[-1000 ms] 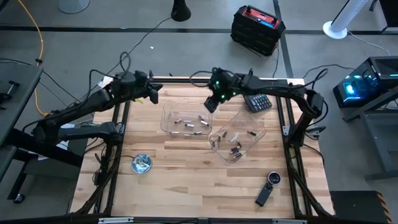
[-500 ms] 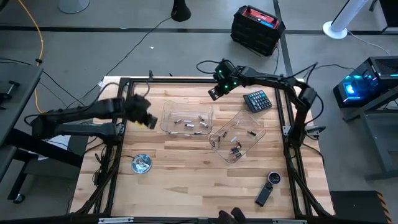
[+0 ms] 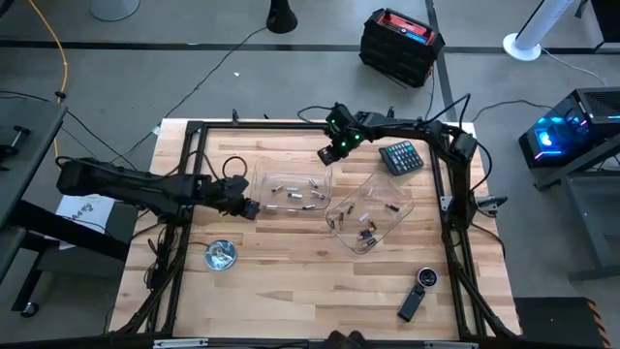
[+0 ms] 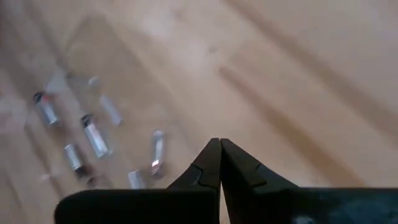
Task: Sort batteries
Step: Adjust the left transparent bin, then adjust the transparent bins
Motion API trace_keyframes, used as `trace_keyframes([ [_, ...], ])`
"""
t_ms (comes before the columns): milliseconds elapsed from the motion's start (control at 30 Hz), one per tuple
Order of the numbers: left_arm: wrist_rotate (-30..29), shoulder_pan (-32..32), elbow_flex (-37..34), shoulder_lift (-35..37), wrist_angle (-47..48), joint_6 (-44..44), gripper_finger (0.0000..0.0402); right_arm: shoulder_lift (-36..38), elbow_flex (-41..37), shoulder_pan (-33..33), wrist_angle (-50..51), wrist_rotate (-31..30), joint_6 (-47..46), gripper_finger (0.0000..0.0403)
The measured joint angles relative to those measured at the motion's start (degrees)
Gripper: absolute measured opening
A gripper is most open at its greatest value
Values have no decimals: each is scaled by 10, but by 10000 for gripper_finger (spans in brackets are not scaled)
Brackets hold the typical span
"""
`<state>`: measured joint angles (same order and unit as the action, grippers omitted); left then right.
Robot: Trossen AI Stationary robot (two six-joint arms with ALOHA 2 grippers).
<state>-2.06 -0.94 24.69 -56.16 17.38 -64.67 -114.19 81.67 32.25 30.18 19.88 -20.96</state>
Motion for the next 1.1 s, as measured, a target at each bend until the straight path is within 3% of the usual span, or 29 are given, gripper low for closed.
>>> trace_keyframes([
  [167,-41,-32,0,-52,-52,26,0,4,0,-29,20,29,4,0],
  [367,-90,-127,0,-68,-49,83,0,4,0,-87,52,36,4,0],
  [567,-99,-225,0,-54,-53,163,0,4,0,-145,9,35,-24,0],
  [800,-98,-295,0,-43,-53,230,0,-7,0,-195,-77,45,-47,0],
  [967,-79,-312,0,-33,-53,251,0,2,0,-195,-59,38,-44,0],
  [1100,-76,-314,0,-4,-52,266,0,60,0,-160,9,-11,-14,0],
])
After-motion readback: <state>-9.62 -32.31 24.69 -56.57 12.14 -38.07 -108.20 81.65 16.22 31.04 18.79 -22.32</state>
